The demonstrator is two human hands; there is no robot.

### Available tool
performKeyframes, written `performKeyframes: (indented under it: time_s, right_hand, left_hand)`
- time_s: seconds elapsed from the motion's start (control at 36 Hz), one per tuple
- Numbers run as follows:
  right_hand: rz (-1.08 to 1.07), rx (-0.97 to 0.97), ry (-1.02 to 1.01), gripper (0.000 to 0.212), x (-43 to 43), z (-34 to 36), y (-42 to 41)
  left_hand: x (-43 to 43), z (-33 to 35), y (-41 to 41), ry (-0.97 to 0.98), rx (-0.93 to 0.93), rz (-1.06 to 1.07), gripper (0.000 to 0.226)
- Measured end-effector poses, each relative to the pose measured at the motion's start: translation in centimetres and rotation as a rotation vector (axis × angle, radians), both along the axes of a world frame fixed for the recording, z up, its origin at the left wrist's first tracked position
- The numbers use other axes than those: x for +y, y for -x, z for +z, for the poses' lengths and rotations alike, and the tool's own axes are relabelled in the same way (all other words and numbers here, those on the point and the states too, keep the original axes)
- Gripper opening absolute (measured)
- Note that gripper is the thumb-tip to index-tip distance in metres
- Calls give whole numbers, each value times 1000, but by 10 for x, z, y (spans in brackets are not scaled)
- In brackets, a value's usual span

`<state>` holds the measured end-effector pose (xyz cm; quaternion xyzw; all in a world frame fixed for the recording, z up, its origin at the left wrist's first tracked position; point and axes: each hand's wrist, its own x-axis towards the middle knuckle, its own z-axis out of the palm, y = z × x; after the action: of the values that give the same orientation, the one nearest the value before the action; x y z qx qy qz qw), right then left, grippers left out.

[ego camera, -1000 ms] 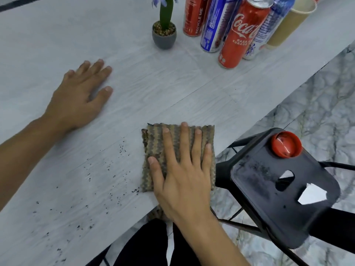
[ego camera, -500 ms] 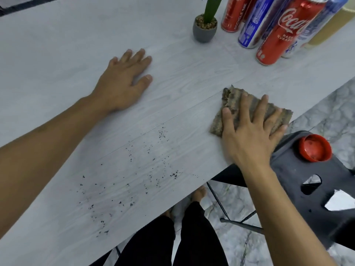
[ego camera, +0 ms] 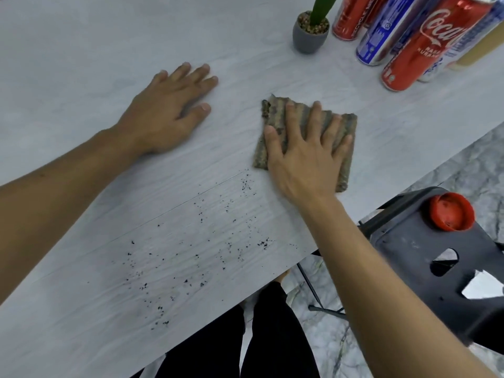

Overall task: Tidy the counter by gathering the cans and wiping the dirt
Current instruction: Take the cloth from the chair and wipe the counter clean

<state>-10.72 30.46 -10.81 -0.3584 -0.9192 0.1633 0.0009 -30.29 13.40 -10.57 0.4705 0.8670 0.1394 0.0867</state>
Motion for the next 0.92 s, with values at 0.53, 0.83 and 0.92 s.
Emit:
performKeyframes:
  time_s: [0.53,0.83,0.92]
  right_hand:
    - [237,65,-71,67,-92,-5,-49]
    - [123,22,-81,69,-96,-4,-107]
    - [48,-6,-71,72,-93,-3,-116]
  left_hand:
    - [-2,-2,1,5,18,-23,59]
    - [-2,-4,2,-8,5,-16,58]
    - [-3,-4,2,-14,1,-14,57]
